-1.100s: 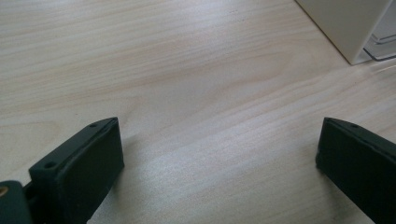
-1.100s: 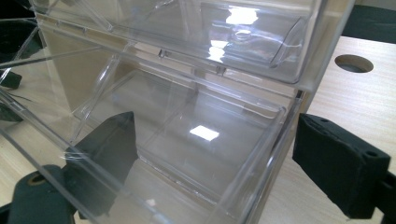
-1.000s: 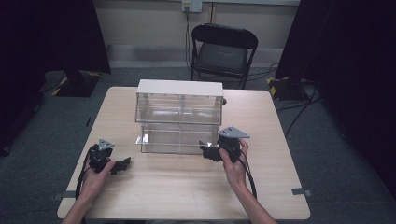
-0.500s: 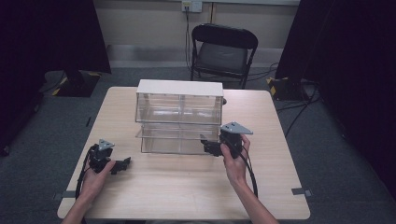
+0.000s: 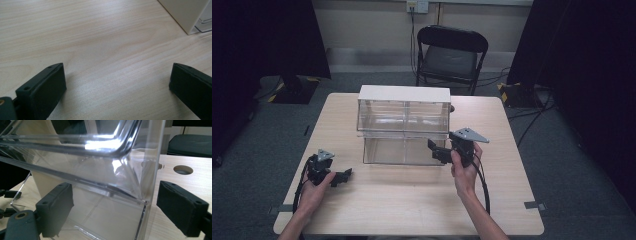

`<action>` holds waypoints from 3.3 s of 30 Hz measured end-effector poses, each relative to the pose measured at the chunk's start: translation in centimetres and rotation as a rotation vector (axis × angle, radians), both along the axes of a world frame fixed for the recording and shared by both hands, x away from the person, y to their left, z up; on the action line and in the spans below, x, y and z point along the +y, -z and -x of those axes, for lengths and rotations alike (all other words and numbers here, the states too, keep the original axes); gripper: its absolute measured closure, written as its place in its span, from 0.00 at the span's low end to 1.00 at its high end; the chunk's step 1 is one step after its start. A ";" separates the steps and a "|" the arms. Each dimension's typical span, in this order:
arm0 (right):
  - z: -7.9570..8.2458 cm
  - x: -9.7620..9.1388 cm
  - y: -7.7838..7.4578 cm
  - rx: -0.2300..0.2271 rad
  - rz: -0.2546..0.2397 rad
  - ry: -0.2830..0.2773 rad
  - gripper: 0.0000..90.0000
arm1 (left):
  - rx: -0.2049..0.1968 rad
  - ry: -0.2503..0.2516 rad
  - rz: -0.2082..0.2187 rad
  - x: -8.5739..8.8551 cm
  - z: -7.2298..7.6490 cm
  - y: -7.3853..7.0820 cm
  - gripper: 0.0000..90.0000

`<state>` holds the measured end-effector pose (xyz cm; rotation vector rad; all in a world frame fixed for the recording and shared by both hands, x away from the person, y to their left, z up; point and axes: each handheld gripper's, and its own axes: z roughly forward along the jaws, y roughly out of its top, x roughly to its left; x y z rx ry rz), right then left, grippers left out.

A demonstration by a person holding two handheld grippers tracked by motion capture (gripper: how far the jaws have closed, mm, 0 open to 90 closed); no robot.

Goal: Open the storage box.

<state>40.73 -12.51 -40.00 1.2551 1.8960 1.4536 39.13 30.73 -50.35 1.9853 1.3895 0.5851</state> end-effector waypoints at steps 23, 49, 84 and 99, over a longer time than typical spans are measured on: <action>0.0 -0.1 -0.2 0.009 0.005 0.004 0.15 | 0.000 0.001 0.000 0.0 0.0 0.0 0.00; 0.0 -0.1 -0.3 0.014 0.006 -0.003 0.15 | 0.000 0.000 0.000 0.0 0.0 0.0 0.00; -0.1 -0.1 -0.4 0.015 0.007 -0.011 0.15 | 0.000 0.000 0.000 0.0 0.0 0.0 0.00; -0.1 0.0 -0.4 0.011 0.009 -0.015 0.15 | 0.000 0.000 0.000 0.0 0.0 0.0 0.00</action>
